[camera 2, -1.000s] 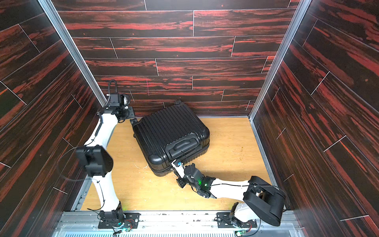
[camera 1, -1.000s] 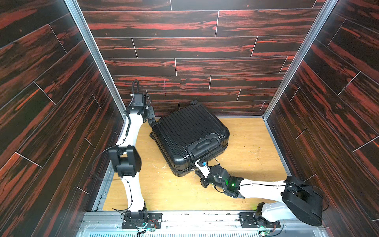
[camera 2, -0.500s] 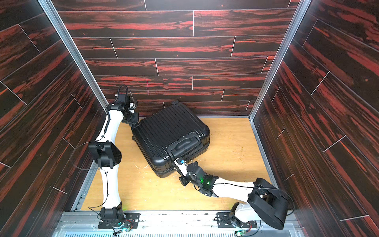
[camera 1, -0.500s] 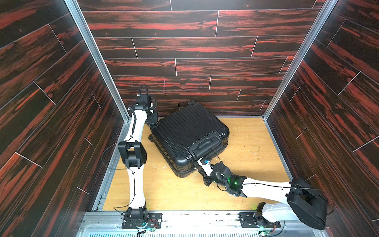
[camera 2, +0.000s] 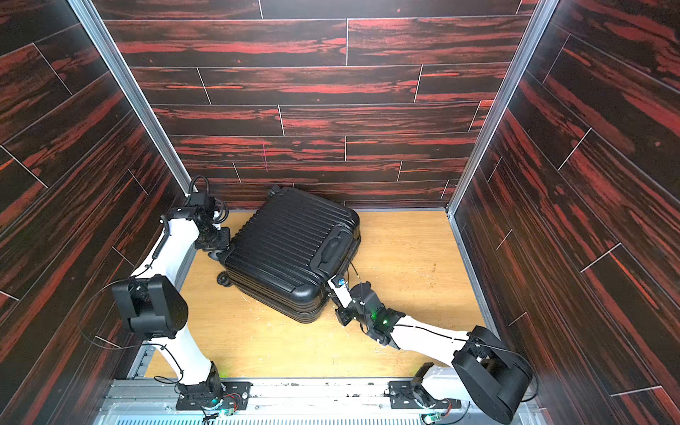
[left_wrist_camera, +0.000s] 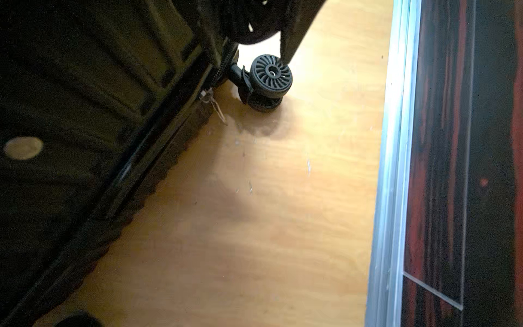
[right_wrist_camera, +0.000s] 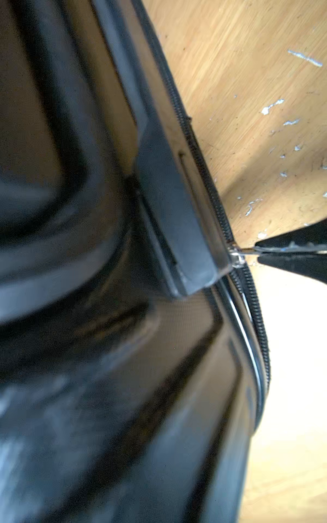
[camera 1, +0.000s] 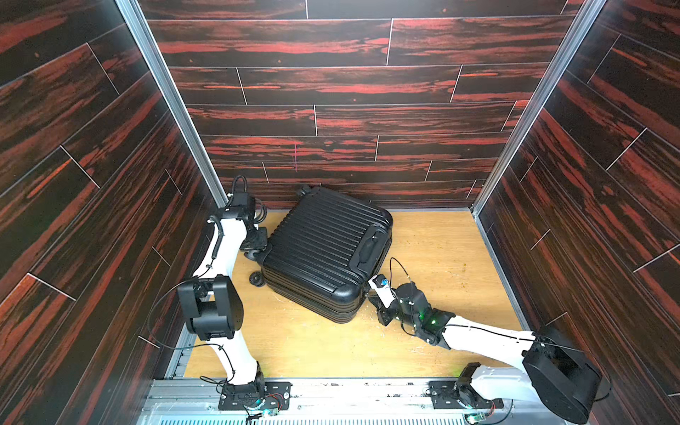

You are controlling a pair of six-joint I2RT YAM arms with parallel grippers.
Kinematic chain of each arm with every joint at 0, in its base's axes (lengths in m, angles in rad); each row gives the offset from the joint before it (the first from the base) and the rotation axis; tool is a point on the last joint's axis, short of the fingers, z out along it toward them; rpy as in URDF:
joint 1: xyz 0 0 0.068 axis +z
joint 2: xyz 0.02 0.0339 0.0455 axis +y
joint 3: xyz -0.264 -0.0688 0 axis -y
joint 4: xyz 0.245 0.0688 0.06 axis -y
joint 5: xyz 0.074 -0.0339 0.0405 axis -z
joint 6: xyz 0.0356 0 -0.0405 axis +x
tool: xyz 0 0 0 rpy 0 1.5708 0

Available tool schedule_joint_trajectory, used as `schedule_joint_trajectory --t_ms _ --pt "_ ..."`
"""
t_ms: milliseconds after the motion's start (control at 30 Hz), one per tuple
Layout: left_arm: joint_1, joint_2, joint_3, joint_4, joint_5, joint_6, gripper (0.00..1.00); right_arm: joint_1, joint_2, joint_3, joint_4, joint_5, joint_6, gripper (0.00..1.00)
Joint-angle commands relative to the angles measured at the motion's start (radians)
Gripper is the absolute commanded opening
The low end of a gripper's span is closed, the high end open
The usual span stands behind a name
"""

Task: Close the suitcase zippers
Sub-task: Adjust the suitcase at the center of the board.

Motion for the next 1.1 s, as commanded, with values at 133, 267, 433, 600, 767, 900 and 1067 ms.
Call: schedule_joint_trajectory --t_ms 133,267,433,600,767,900,1067 --pt "-0.037 -0.022 -0.033 -0.095 0.07 0.045 0.38 -0.065 0.059 -0.026 0.065 -0.161 -0.072 0.05" --pt "-0.037 -0.03 -0.033 -0.097 0.075 0.065 0.4 -0.09 0.117 -0.009 0.1 -0.176 -0.105 0.09" --pt "-0.037 -0.042 -0.039 -0.1 0.075 0.085 0.41 -0.112 0.168 0.012 0.13 -0.204 -0.115 0.19" --pt "-0.038 -0.044 -0.037 -0.101 0.077 0.089 0.41 -0.12 0.188 0.015 0.162 -0.219 -0.123 0.26" --pt "-0.037 -0.044 -0.036 -0.102 0.083 0.091 0.41 -0.122 0.196 0.015 0.192 -0.226 -0.134 0.29" --pt "-0.038 -0.056 -0.038 -0.106 0.078 0.089 0.42 -0.124 0.196 0.003 0.233 -0.231 -0.14 0.29" --pt "-0.038 -0.149 -0.067 -0.063 0.047 0.098 0.53 -0.123 0.178 -0.028 0.296 -0.231 -0.138 0.15"
